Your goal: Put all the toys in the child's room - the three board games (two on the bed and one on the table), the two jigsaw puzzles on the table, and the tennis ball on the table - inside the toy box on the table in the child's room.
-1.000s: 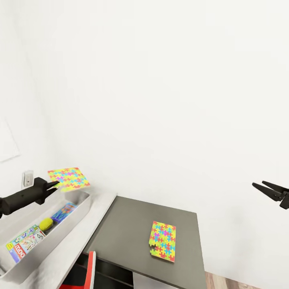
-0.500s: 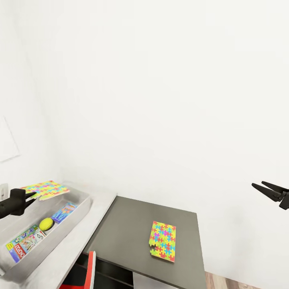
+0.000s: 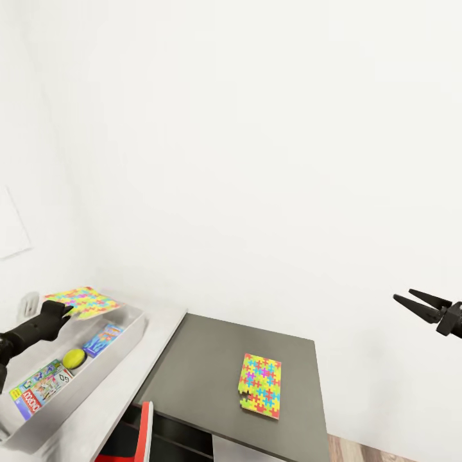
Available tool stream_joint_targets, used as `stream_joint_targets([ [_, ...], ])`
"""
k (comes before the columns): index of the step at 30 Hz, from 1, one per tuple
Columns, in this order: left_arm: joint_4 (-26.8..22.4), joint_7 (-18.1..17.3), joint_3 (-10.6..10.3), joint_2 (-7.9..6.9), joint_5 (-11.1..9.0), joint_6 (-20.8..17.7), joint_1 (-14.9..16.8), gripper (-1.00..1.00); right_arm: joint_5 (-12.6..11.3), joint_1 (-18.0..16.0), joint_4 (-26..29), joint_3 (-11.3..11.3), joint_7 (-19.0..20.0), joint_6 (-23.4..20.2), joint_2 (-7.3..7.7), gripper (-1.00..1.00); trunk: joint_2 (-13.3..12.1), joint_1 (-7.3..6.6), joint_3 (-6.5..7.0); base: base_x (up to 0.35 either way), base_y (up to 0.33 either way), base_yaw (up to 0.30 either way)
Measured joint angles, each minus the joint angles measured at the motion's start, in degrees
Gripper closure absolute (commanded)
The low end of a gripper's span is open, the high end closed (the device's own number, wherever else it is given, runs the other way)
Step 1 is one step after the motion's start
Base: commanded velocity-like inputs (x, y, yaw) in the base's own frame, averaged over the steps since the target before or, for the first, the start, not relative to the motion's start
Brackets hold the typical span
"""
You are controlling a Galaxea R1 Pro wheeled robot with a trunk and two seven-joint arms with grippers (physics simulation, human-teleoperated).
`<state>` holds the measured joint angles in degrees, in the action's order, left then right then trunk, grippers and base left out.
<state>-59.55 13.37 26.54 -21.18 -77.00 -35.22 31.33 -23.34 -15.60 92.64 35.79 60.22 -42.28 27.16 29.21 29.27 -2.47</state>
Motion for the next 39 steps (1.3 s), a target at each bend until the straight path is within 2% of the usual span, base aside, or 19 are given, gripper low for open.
stream_joint_targets([
  [1,1.95,-2.39,-1.3,-0.06,0.79,0.05,1.01,1.0,0.01,0.01,0.0,-0.03,0.0,0.47,0.0,-1.0,0.0,0.0,0.0,0.0,0.0,0.0],
  [3,4.07,-4.73,-2.29,-0.11,1.75,-0.18,1.99,1.0,0.01,0.01,0.0,-0.02,0.01,0.76,0.01,-1.0,0.0,0.0,0.0,0.0,0.0,0.0],
  [4,6.64,-7.4,-3.23,-0.15,2.42,-0.5,2.99,1.0,0.02,0.01,0.0,0.01,0.01,0.92,0.02,-1.0,-0.01,0.0,-0.02,0.0,0.0,0.0],
  [7,8.96,-9.45,-3.85,-0.2,3.05,-0.72,3.88,1.0,0.02,0.01,0.0,0.15,0.01,0.9,0.06,-1.0,0.0,0.0,-0.18,0.0,0.0,0.0],
  [14,12.37,-9.71,-3.69,-0.48,3.25,-0.02,4.27,1.0,0.02,0.01,0.0,0.13,0.01,0.73,0.07,-1.0,0.0,0.0,-0.8,0.0,0.0,0.0],
  [21,15.42,-9.77,-3.68,-2.07,3.23,0.65,4.65,1.0,0.02,0.01,0.0,0.13,0.1,0.72,0.07,-1.0,0.0,0.0,-1.44,0.0,0.0,0.0],
  [29,16.6,-9.78,-3.84,-2.44,3.23,0.79,6.01,1.0,0.02,0.01,0.0,0.32,0.24,0.87,0.07,-1.0,0.0,0.0,-2.18,0.0,0.0,0.0],
  [31,18.14,-9.86,-3.95,-2.46,3.24,0.85,7.35,1.0,0.02,0.01,0.0,0.19,0.26,0.93,0.07,-1.0,0.0,0.0,-2.36,0.0,0.0,0.0],
  [34,20.78,-10.09,-4.02,-2.47,4.74,1.91,9.05,1.0,0.02,0.01,0.0,0.14,0.27,0.95,0.07,-1.0,0.0,0.0,-2.64,0.0,0.0,0.0],
  [36,23.32,-10.25,-4.08,-2.46,6.66,3.87,10.41,1.0,0.02,0.06,0.0,0.08,0.27,1.06,0.07,-1.0,0.0,0.0,-2.83,0.0,0.0,0.0],
  [39,26.11,-10.9,-4.15,-2.54,7.54,5.1,11.85,1.0,0.02,0.09,0.0,0.18,0.28,1.17,0.05,-1.0,0.0,0.0,-3.1,0.0,0.0,0.0],
])
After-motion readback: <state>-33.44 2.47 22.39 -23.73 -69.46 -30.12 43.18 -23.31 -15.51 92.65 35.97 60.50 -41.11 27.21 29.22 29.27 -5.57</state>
